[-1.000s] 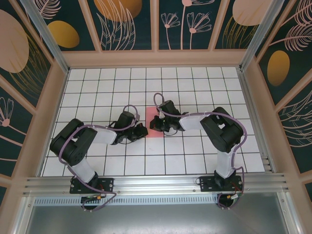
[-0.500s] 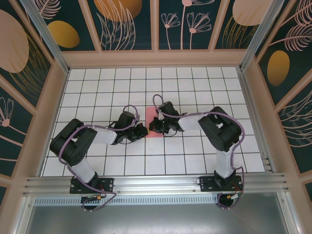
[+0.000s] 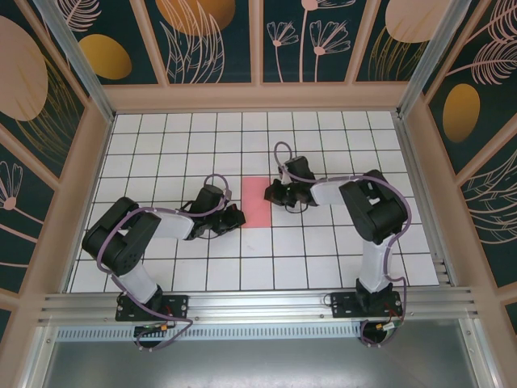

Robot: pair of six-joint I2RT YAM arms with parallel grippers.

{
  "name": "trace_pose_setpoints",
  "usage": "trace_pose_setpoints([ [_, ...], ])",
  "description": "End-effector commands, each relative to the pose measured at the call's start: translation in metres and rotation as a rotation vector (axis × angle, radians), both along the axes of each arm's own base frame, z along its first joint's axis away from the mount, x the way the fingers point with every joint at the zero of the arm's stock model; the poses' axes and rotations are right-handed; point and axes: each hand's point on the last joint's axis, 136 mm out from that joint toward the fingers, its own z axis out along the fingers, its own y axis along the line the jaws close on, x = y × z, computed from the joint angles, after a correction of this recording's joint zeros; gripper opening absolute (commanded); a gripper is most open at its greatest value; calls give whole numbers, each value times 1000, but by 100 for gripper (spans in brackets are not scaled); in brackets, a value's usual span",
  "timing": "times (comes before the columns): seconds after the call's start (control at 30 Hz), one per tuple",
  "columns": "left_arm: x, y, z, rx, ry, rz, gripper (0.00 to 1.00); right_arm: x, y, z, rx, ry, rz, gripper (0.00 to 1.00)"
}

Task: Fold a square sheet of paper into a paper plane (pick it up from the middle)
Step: Third fold the triangle at the center of the table.

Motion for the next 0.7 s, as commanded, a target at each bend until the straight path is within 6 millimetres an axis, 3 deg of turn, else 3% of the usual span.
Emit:
trace_pose_setpoints([
  [0.0, -20, 20, -27, 107, 103, 12, 0, 24, -25, 2, -79, -69, -63, 1],
  [0.13, 0, 3, 10, 43, -2, -21, 6, 11, -25, 33, -38, -83, -63, 9],
  [0.23, 18, -12, 46, -23, -95, -34, 11, -6, -33, 41, -22, -66, -83, 19],
  [0.3, 29, -15, 59, -21, -134, -31, 12, -18, -36, 44, -12, -56, -90, 27],
  [0.4, 43, -13, 53, 52, -148, -18, 11, -33, -40, 43, -11, -24, -97, 35],
  [0.67, 63, -6, 5, 228, -76, 2, 4, -65, -26, 29, -16, 61, -56, 47],
])
